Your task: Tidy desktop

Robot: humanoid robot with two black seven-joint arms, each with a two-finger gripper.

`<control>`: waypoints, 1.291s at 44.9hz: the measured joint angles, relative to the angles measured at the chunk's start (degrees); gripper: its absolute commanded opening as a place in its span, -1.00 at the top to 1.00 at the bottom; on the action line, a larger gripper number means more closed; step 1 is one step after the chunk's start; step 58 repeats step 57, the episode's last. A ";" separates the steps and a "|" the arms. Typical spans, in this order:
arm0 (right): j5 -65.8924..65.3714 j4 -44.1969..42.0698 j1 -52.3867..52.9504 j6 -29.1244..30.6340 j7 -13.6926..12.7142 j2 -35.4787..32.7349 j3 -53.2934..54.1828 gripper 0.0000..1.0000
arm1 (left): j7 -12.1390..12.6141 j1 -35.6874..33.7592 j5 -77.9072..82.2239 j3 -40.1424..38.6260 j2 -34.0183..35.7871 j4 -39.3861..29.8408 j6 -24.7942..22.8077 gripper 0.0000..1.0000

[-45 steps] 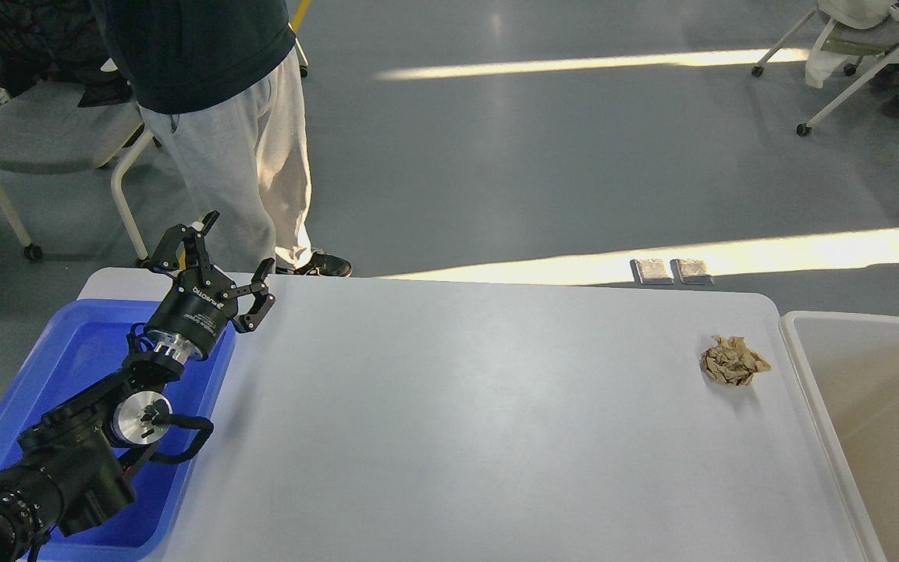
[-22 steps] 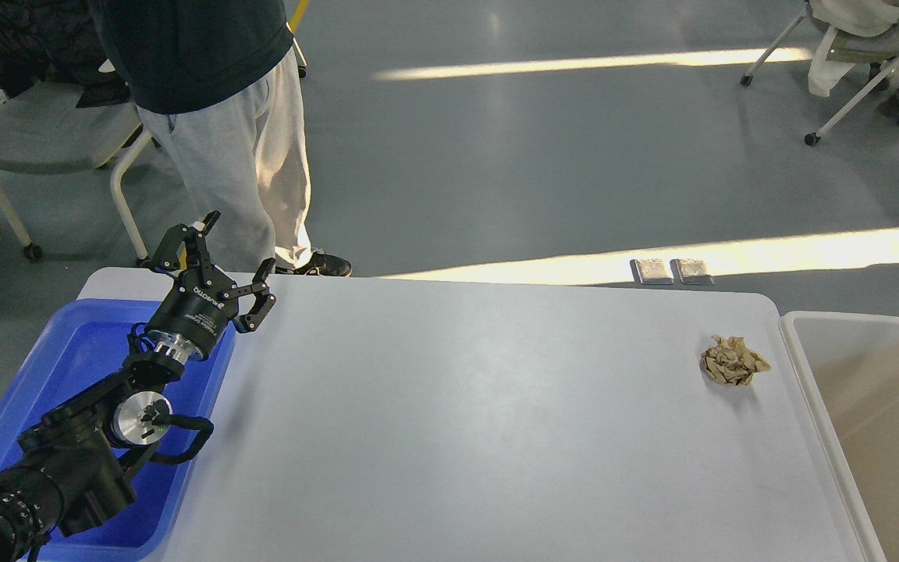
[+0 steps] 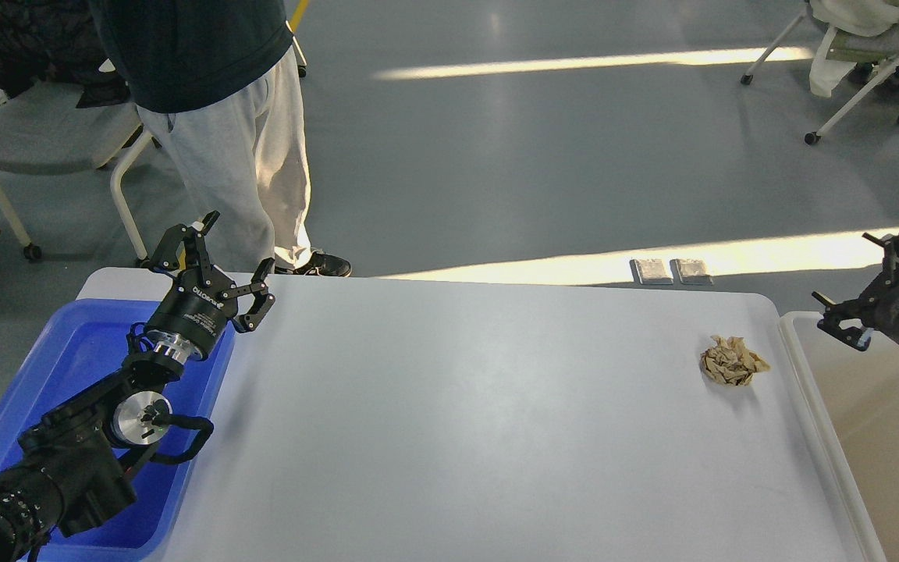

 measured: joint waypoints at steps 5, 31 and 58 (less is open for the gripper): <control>0.22 6.53 -0.54 0.38 0.15 0.62 1.48 -0.99 | 0.00 0.00 0.00 0.00 0.00 0.00 0.03 -1.00; 0.00 14.78 -3.73 4.55 0.38 16.10 3.62 -1.00 | 0.00 0.00 0.00 0.00 0.01 0.00 0.03 -1.00; -0.13 13.94 -6.72 9.02 0.80 22.31 4.31 -1.00 | 0.00 0.00 0.00 0.00 -0.01 0.00 -0.03 -1.00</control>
